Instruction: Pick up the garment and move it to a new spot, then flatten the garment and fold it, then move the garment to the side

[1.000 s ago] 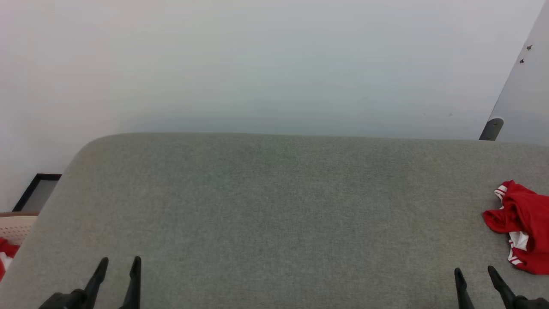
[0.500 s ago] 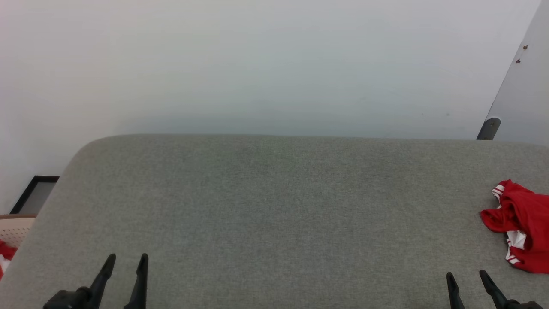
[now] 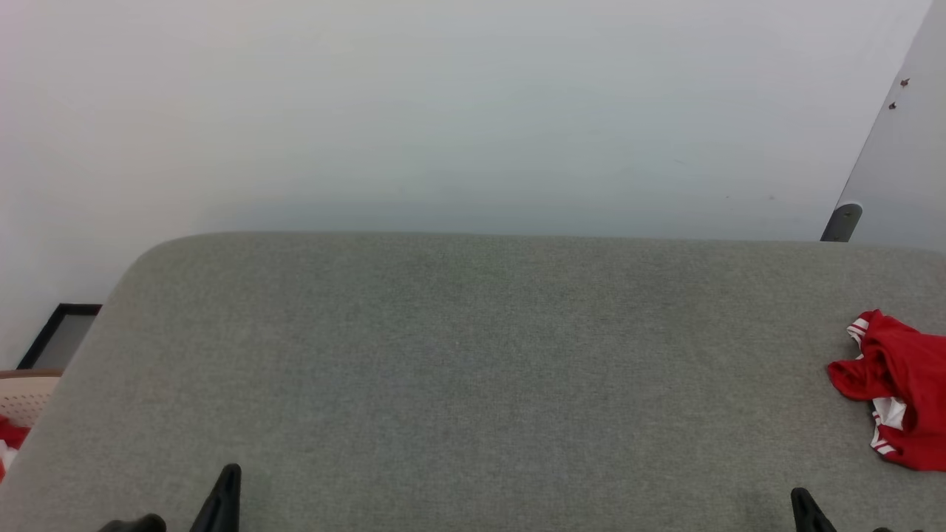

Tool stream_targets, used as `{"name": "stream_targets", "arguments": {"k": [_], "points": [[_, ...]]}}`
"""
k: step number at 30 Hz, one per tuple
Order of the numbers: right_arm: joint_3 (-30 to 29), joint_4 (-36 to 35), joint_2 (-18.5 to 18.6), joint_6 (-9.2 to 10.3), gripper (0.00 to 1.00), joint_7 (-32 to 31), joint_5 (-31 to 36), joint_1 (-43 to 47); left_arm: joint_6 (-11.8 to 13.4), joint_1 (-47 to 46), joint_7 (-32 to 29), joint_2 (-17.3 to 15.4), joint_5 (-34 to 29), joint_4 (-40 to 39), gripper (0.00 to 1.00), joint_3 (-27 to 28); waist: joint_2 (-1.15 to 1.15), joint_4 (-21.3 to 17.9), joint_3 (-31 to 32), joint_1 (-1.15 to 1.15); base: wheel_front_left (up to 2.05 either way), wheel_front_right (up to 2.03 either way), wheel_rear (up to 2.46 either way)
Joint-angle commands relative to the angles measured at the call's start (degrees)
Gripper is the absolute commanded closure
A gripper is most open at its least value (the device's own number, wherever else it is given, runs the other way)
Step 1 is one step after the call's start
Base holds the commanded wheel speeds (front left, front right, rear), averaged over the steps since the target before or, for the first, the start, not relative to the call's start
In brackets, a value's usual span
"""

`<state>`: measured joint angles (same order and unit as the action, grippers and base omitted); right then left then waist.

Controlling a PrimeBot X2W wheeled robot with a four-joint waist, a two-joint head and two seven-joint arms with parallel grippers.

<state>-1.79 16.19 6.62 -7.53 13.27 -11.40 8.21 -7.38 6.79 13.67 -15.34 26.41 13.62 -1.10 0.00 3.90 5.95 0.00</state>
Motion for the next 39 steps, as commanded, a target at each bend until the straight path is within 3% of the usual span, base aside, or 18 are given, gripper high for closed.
{"name": "stream_targets", "arguments": {"k": [1, 39], "points": [[-0.66, -0.85, 0.07, 0.00, 1.00, -0.74, -3.37, -1.85, -0.01, -1.71, -0.55, -0.18, 2.76, -0.80, 1.00, 0.76, 0.00, -0.07, -0.11, 0.00, 0.00, 0.00, 0.00], [-2.37, -1.86, -1.64, 0.02, 1.00, -9.17, -38.49, -7.62, -0.07, -7.03, -9.42, 5.47, 31.31, -0.38, 1.00, 3.91, 0.00, -1.29, -2.03, 0.00, 0.00, 0.00, 0.00]]}}
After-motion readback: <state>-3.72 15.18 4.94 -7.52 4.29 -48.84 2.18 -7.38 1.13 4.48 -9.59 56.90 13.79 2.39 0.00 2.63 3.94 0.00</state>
